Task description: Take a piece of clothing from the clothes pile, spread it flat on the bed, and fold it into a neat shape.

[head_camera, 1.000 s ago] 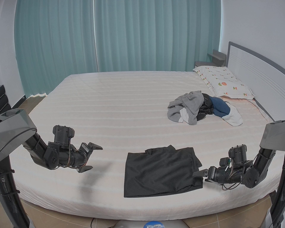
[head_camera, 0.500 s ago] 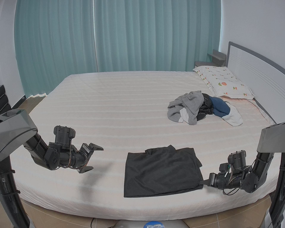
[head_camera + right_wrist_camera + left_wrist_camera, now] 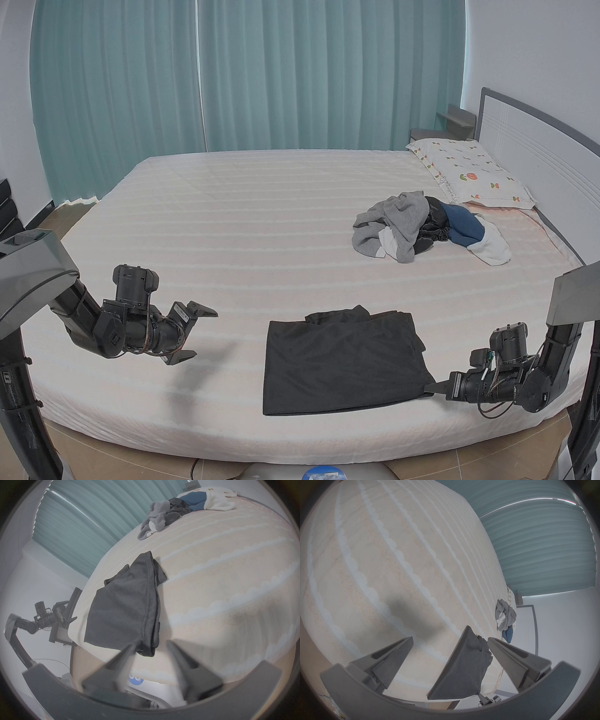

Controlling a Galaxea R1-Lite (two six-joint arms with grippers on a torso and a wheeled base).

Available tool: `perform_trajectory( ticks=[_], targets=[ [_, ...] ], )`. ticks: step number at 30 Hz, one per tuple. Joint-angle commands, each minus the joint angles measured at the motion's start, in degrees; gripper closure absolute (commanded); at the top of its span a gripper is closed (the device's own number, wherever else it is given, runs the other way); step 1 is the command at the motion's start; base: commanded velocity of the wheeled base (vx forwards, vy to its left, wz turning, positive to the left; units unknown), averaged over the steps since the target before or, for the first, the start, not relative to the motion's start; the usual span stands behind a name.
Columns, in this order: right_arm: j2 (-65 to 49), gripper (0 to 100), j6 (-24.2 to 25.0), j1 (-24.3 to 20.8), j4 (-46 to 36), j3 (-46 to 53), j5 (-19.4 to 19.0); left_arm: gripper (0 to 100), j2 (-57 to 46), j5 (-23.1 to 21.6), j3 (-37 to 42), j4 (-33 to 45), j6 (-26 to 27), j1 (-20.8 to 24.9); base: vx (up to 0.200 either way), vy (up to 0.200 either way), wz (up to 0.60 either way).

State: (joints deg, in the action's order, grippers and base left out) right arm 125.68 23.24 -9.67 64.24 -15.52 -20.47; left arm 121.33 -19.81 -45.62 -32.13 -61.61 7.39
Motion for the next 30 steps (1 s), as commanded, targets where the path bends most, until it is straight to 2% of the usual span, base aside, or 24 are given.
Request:
perform_trajectory(
  ticks=[1, 11, 20, 23, 26, 30],
  targets=[
    [-0.1, 0, 0.1, 0.2, 1.1, 0.4, 0.0, 0, 0.2, 0.1, -0.2, 0.0, -0.1, 0.0, 0.000, 0.000, 0.00],
    [-0.1, 0, 3.0, 0.6, 5.9, -0.5, -0.1, 0, 0.4, 0.2, -0.9, 0.0, -0.8, 0.1, 0.000, 0.000, 0.00],
    [0.7, 0, 6.0, -1.5, 8.2, -3.0, 0.0, 0, 0.4, 0.4, -0.9, 0.1, -0.8, 1.1, 0.000, -0.200, 0.00],
    [0.8, 0, 8.8, -2.3, 7.7, -5.9, 0.3, 0, 0.4, 0.4, -0.8, 0.0, -0.5, 1.3, 0.000, -0.200, 0.00],
    [2.4, 0, 10.1, -2.7, 6.9, -10.3, 0.5, 0, 0.4, 0.8, -0.9, 0.0, -0.5, 1.6, 0.000, 0.000, 0.00],
    [4.7, 0, 10.1, -3.6, 5.0, -15.9, 1.7, 0, 1.7, 2.7, -1.7, -0.6, -0.2, 5.0, 0.000, 0.000, 0.00]
  ],
)
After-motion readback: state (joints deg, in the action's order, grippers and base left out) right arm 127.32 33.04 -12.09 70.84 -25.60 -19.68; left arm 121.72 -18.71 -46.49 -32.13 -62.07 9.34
